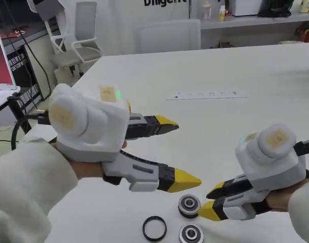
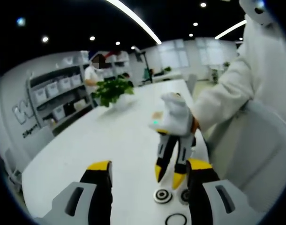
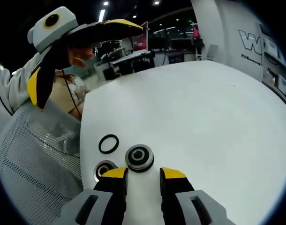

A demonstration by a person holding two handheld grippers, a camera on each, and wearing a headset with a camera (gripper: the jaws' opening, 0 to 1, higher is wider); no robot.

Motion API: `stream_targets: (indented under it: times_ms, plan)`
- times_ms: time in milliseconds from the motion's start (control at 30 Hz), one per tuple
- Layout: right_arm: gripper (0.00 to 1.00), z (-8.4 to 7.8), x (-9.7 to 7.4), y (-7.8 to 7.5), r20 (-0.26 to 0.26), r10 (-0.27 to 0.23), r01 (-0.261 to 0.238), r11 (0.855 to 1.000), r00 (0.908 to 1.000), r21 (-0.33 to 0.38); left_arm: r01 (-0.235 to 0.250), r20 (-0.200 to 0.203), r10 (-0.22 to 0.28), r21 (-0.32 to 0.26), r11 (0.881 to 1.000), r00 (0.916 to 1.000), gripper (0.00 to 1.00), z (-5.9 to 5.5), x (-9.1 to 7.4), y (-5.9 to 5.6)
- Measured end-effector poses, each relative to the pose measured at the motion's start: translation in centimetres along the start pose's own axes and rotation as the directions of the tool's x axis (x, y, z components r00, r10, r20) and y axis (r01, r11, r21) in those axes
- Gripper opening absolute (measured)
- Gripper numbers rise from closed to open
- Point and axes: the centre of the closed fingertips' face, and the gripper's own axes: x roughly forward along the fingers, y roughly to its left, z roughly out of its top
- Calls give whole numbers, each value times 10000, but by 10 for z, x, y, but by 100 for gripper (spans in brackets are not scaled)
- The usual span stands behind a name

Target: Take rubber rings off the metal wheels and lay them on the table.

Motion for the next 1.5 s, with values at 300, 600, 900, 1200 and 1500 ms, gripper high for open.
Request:
stream_targets:
  times_ms: [300,600,900,1200,1500]
  plan:
    - [23,-3,6,3,-79,11,-13,9995,10000,-310,-358,-868,337,-224,9991,9957,60,-51,21,4]
    - [22,-3,9,5,-98,61,-66,9988,9999,-487,-413,-1448,219,-1322,9904,9892,44,-93,30,-3]
    - [22,-3,11,5,-100,51,-58,9980,9999,-630,-239,-1619,3,-1442,9893,9868,31,-105,43,-12]
    - [21,-4,15,4,-143,-16,4,9966,9999,-829,32,-1845,-277,-1320,9912,9824,21,-112,49,-23]
    - [18,-3,15,4,-134,-67,54,9957,9999,-922,60,-1970,-315,-1287,9917,9799,14,-116,49,-26]
